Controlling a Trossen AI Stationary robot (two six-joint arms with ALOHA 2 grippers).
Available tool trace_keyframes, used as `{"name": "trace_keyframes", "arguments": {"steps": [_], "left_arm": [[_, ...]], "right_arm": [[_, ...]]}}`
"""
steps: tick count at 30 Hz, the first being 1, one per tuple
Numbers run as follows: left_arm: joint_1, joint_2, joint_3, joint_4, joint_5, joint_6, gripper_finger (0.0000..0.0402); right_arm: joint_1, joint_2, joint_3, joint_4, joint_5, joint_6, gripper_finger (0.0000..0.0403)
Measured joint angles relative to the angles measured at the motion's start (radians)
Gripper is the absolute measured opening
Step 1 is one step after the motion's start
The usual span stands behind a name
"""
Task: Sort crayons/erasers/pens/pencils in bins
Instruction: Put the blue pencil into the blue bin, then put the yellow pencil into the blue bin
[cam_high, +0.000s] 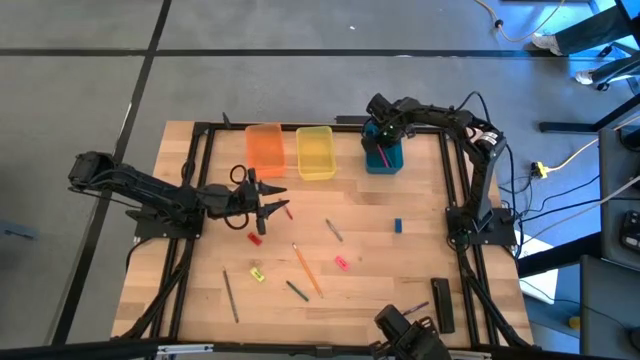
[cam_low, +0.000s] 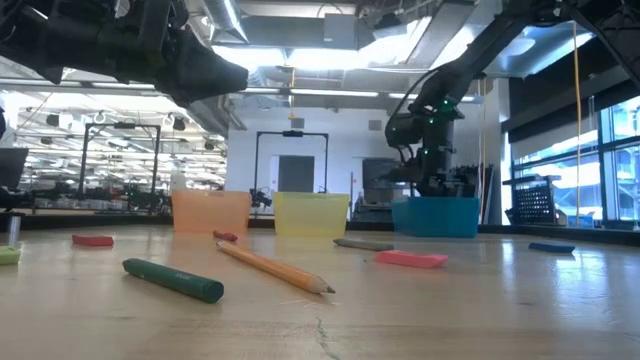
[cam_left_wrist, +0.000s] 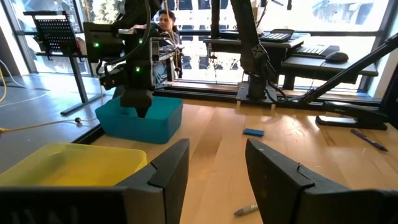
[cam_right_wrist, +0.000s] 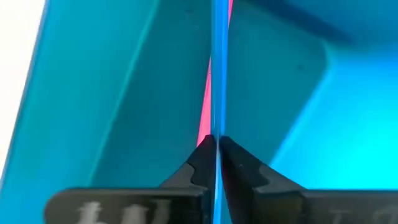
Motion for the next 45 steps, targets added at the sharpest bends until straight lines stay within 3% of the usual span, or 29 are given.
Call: {"name": "trace_keyframes", "arguments": {"steps": [6,13,18,25,33,39,45], "left_arm": [[0.0,0.0,0.0,-0.004,0.0,-0.017,0.0152],[-0.004,0.0,0.0,-0.005,-0.001,-0.035,0.0152],[-0.031,0.0,0.0,-0.004,0.0,-0.034,0.0152],[-0.067,-0.001,0.0,0.008,-0.002,-0.034,0.0152],[-0.134,-0.065,-0.001,0.022,-0.076,0.048,0.0152],[-0.153,-0.134,0.0,0.048,-0.077,0.079,0.0152],[-0.181,-0.153,0.003,0.097,-0.048,0.078,0.0152]], "right_arm": [[0.0,0.0,0.04,-0.042,0.001,-0.027,0.0039],[0.052,0.0,0.157,-0.156,0.029,-0.048,0.0105],[0.124,0.0,0.24,-0.25,0.1,-0.052,0.0144],[0.284,-0.001,0.347,-0.321,0.149,-0.04,0.0152],[0.597,-0.029,0.354,-0.166,0.107,0.059,0.0152],[0.807,0.033,0.312,0.071,0.048,0.109,0.0152],[0.957,0.141,0.311,0.198,0.006,0.003,0.0152]]}}
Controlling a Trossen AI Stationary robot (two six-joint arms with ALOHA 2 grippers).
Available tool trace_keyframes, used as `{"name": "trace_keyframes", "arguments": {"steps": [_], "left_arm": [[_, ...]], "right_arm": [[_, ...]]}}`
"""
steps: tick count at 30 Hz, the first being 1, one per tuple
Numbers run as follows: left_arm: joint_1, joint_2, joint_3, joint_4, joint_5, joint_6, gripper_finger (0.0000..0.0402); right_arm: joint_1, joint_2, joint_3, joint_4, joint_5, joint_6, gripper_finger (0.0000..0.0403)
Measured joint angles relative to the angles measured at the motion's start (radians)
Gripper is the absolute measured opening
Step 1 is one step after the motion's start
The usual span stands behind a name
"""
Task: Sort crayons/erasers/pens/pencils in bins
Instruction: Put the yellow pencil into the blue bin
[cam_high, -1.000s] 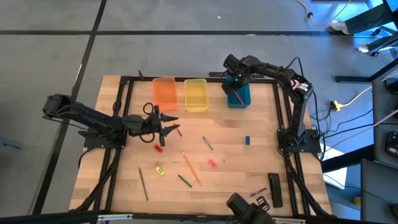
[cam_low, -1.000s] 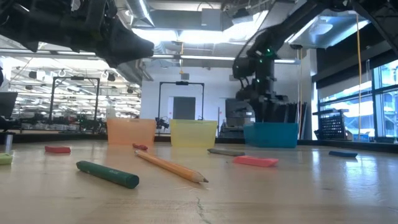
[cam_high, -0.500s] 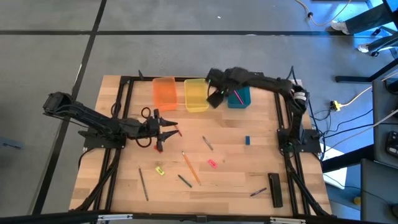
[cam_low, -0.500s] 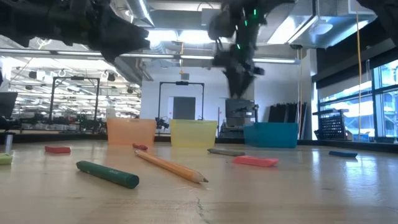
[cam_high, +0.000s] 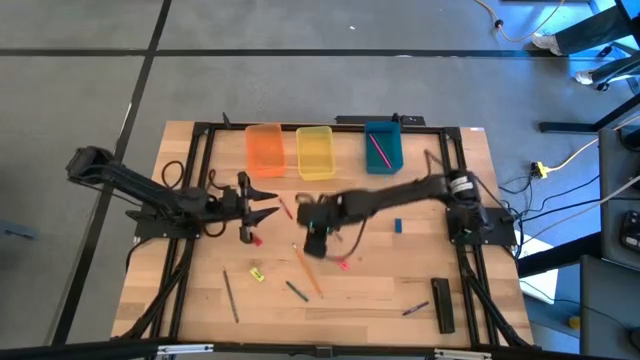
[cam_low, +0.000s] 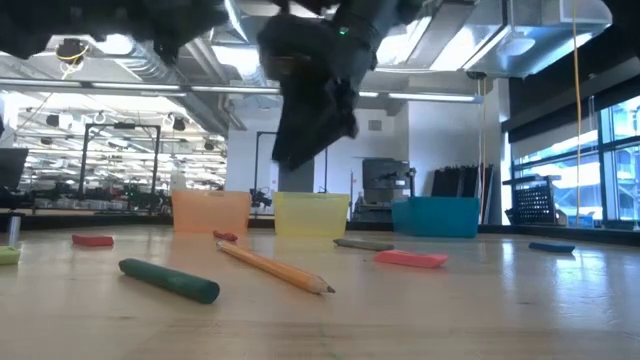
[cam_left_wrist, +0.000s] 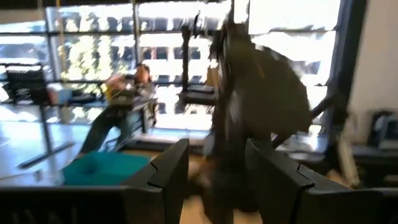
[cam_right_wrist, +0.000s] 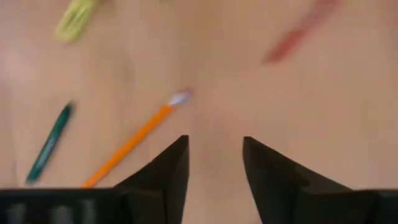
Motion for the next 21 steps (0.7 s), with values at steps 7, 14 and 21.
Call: {"name": "trace_keyframes", "arguments": {"steps": [7,14,21], "left_arm": [[-0.112,0.012,0.12,-0.021,0.091,0.077,0.0152],[-0.235,0.093,0.193,-0.137,-0.009,0.132,0.0152],[-0.309,0.172,0.265,-0.137,-0.014,0.156,0.0152]], "right_arm": [[0.142,0.073,0.038,-0.043,0.081,-0.558,0.0152],[0.203,0.114,0.044,-0.028,0.274,-1.475,0.0152],[0.222,0.23,0.047,0.289,0.483,-2.018,0.0152]]}}
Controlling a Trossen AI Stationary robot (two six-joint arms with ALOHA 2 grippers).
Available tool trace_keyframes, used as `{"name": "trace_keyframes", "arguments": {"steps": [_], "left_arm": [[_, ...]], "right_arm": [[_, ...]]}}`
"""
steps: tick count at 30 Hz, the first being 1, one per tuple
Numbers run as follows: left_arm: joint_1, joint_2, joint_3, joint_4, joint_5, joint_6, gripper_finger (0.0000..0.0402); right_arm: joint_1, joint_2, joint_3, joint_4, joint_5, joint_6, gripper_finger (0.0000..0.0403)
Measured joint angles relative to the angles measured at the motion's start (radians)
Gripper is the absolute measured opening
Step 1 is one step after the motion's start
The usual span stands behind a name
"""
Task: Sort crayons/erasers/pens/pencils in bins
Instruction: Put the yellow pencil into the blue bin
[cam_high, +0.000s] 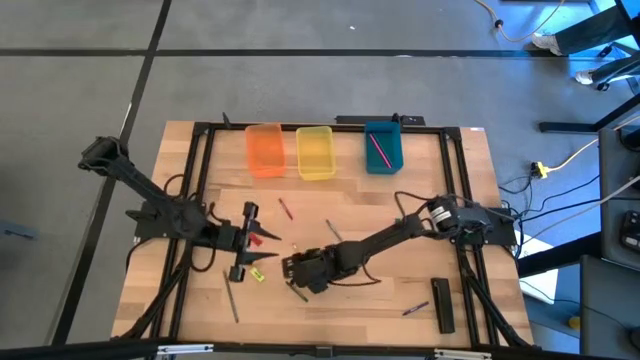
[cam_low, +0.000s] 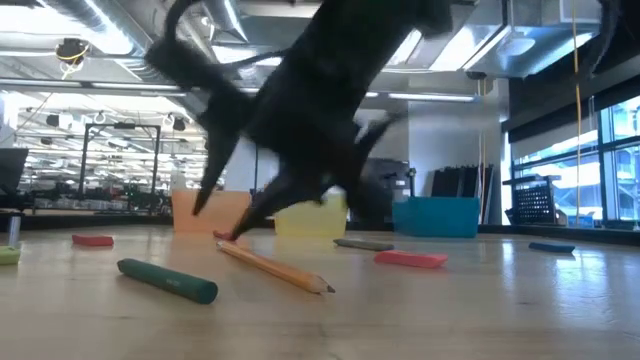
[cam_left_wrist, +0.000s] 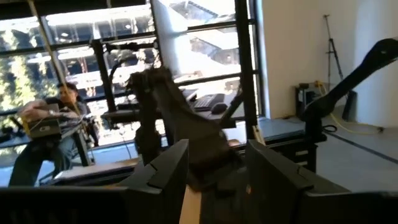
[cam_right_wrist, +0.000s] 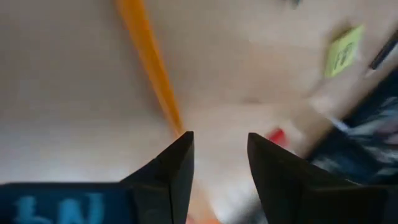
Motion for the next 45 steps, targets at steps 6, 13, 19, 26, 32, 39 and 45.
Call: {"name": "trace_keyframes", "arguments": {"steps": [6,13,19,26,32,39,45], "left_arm": [[-0.039,0.029,0.041,0.0,0.0,0.116,0.0152],[-0.029,0.016,0.048,0.003,-0.009,0.229,0.0152],[-0.006,0.016,0.048,0.006,-0.011,0.284,0.0152],[0.011,0.016,0.048,0.006,-0.01,0.288,0.0152],[0.005,0.016,0.048,0.005,-0.01,0.283,0.0152],[0.005,0.016,0.048,0.004,-0.01,0.279,0.0152],[0.005,0.016,0.048,0.003,-0.009,0.278,0.0152]], "right_arm": [[0.006,0.057,0.075,-0.144,0.166,-0.048,0.0141],[0.033,0.057,0.088,-0.183,0.091,-0.079,0.011],[0.047,0.055,0.084,-0.243,0.032,-0.077,0.0101],[0.055,0.053,0.084,-0.276,0.005,-0.046,0.01],[0.077,0.049,0.085,-0.403,-0.028,0.084,0.0086],[0.095,0.05,0.085,-0.492,-0.06,0.222,0.0045],[0.085,0.052,0.112,-0.513,-0.124,0.353,0.0027]]}}
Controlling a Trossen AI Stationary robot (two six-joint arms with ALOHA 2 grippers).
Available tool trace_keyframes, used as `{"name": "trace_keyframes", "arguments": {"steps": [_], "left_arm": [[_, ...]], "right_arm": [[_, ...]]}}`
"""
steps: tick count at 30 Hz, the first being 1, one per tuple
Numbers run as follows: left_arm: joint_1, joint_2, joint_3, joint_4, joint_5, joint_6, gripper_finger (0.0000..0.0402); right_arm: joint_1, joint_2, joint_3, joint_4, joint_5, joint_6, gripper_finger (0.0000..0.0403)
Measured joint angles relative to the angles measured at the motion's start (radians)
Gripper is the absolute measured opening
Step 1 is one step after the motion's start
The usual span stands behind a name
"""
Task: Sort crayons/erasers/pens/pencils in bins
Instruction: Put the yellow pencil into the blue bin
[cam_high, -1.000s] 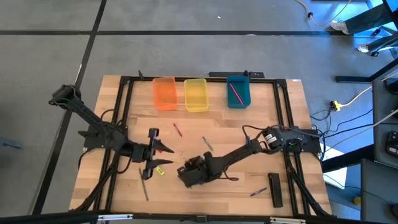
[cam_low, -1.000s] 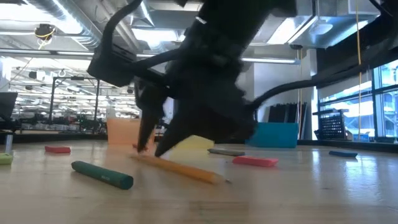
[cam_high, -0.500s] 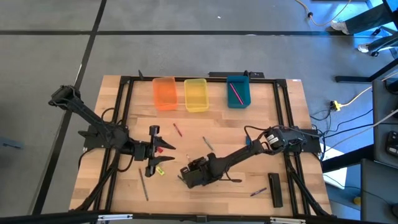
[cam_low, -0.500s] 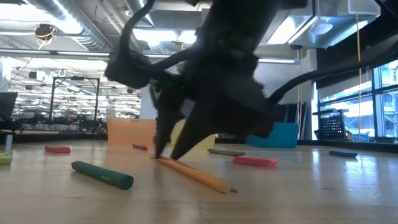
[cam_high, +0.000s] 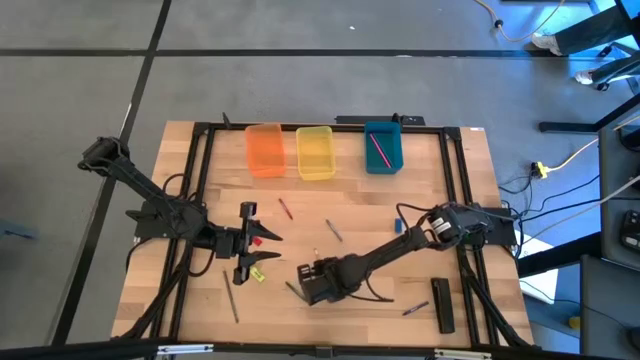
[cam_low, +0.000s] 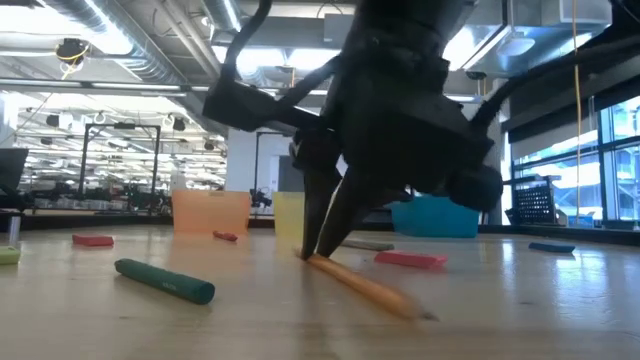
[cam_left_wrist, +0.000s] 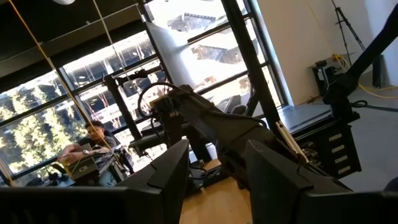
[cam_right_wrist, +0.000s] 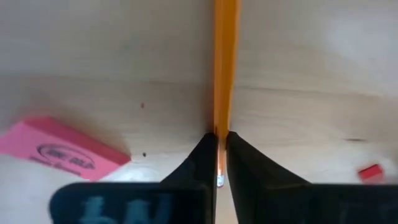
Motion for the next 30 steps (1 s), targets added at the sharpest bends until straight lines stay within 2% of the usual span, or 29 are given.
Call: {"name": "trace_keyframes", "arguments": {"steps": [9,13,18,21,27,30], "left_arm": [[0.0,0.0,0.0,-0.002,0.0,0.0,0.0152],[-0.005,0.0,0.0,-0.001,-0.002,0.002,0.0152],[-0.012,0.0,0.0,-0.001,-0.025,0.01,0.0152],[-0.012,-0.011,-0.001,0.0,-0.029,0.029,0.0152],[-0.035,-0.041,-0.001,-0.023,-0.13,0.064,0.0152],[-0.056,-0.063,-0.001,-0.049,-0.201,0.108,0.0152]], "right_arm": [[-0.046,0.001,0.051,-0.068,-0.115,0.301,0.0026],[-0.065,0.008,0.128,-0.209,-0.172,0.412,0.0022],[-0.104,0.012,0.255,-0.324,-0.242,0.475,0.0019],[-0.148,0.012,0.324,-0.405,-0.316,0.524,0.0019],[-0.269,0.008,0.409,-0.559,-0.52,0.671,0.002],[-0.34,-0.01,0.407,-0.615,-0.58,0.719,0.002]]}}
